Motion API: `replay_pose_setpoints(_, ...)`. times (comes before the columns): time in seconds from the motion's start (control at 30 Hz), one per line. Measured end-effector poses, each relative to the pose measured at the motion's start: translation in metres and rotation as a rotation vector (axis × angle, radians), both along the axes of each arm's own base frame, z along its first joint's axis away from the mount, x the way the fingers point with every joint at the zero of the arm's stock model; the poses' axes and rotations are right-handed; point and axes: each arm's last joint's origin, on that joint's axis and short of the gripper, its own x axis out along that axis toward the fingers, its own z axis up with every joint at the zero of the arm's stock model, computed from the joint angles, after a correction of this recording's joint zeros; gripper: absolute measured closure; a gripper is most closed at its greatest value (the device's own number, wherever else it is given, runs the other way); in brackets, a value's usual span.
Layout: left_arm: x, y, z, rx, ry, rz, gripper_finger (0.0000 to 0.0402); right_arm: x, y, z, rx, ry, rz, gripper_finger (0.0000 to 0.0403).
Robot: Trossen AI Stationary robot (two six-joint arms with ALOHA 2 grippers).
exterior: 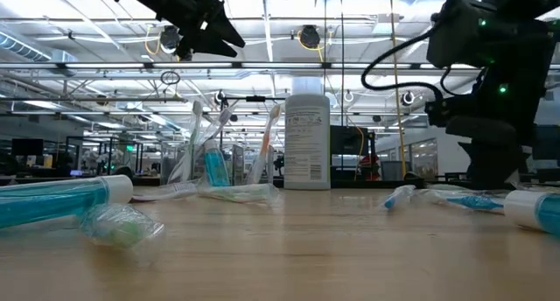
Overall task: Pick & Place toothbrushing station
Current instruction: Put the green toothbrush into the transparent organizer
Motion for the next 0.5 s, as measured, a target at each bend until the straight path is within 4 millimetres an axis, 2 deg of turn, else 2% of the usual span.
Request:
replay_pose_setpoints(0.07, 0.0, 0.0, 0.0, 0.004, 0.001, -0.002, 0.0229, 0.008, 0.001, 0.005, -0.022, -0.084, 0.06, 0.0391)
replay_pose_setpoints(0.2, 0.0, 0.0, 0.0, 0.007, 0.003, -0.003, 0.0229, 0.012, -0.005, 0.024, -0.11, -0.197, 0.064, 0.0385)
replay_pose_setpoints(0.4, -0.001, 0.0, -0.003, 0.022, 0.047, -0.015, 0.0229, 0.031, -0.023, 0.078, -0.407, -0.569, 0.132, 0.0397)
replay_pose_setpoints(0.5, -0.003, -0.001, -0.007, 0.011, 0.089, -0.016, 0.0229, 0.047, -0.033, 0.116, -0.638, -0.844, 0.183, 0.0395)
